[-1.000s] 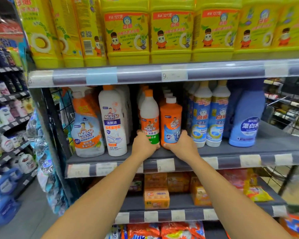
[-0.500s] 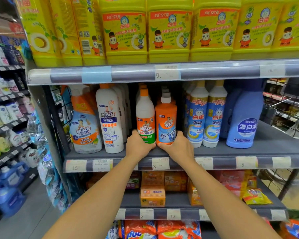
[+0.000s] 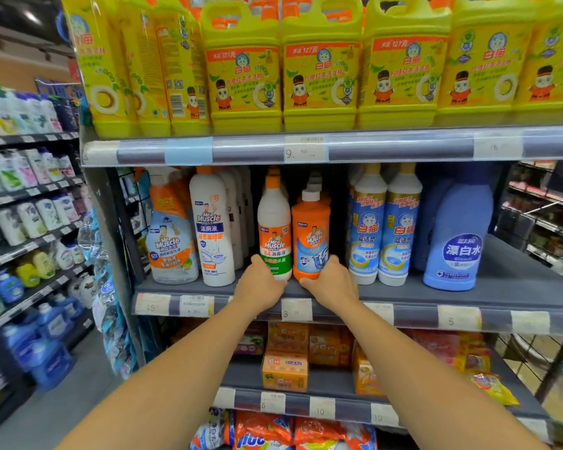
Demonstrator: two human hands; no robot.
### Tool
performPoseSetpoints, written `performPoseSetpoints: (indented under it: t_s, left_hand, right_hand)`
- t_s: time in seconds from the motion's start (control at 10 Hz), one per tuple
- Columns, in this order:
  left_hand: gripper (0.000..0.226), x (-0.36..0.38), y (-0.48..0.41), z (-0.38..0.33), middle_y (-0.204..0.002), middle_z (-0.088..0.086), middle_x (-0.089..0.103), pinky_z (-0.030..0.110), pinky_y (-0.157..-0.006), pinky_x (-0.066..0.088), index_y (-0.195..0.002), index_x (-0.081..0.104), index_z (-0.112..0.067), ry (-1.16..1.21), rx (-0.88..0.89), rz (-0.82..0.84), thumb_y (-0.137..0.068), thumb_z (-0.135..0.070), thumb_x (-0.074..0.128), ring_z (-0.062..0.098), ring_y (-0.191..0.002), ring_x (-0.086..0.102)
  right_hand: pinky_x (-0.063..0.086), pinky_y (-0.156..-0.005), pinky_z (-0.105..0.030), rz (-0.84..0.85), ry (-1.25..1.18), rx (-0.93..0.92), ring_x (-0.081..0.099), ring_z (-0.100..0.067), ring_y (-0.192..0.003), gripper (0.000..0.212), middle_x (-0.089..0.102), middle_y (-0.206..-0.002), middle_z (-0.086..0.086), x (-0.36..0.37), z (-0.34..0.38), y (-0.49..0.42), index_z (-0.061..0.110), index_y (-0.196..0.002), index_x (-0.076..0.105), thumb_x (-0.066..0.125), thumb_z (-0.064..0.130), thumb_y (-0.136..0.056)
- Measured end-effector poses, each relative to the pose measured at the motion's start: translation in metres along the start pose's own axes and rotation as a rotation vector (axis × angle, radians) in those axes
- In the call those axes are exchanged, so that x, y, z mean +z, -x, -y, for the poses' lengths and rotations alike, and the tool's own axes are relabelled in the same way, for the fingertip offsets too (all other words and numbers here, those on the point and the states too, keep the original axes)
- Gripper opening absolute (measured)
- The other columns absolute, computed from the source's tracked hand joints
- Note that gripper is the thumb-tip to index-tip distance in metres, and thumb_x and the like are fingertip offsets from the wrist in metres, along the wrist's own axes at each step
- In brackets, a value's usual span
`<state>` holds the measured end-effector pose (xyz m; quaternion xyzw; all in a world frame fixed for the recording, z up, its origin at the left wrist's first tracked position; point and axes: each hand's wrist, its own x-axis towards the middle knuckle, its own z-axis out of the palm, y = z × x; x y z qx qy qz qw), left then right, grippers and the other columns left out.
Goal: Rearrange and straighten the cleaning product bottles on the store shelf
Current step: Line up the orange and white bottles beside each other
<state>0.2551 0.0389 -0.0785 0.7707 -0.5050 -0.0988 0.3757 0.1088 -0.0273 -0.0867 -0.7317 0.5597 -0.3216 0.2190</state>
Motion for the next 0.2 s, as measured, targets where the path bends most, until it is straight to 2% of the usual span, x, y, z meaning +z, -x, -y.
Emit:
performPoseSetpoints:
  t_s: [0.1,0.2]
  left_hand:
    - [0.037,-0.011,0.021,0.0,-0.112,0.015,0.061,0.03,-0.063,0.039,-0.103,0.044,-0.012,-0.162,0.043,0.031,-0.086,-0.037,0.064,0.027,-0.092,0.057]
    - [0.038,-0.024,0.031,-0.004,-0.113,0.014,0.059,0.032,-0.069,0.04,-0.109,0.051,-0.01,-0.295,0.068,0.107,-0.088,-0.04,0.06,0.029,-0.097,0.056]
  right_hand:
    - [0.047,-0.08,-0.033,0.127,-0.012,-0.025,0.057,-0.03,-0.113,0.059,0.058,-0.126,-0.014,-0.016,0.003,0.009,0.007,-0.122,0.044,0.074,0.033,-0.078]
    - [0.047,-0.079,-0.031,0.164,-0.022,-0.088,0.057,-0.029,-0.112,0.05,0.058,-0.126,-0.014,-0.033,0.001,0.02,0.006,-0.123,0.047,0.069,0.027,-0.083]
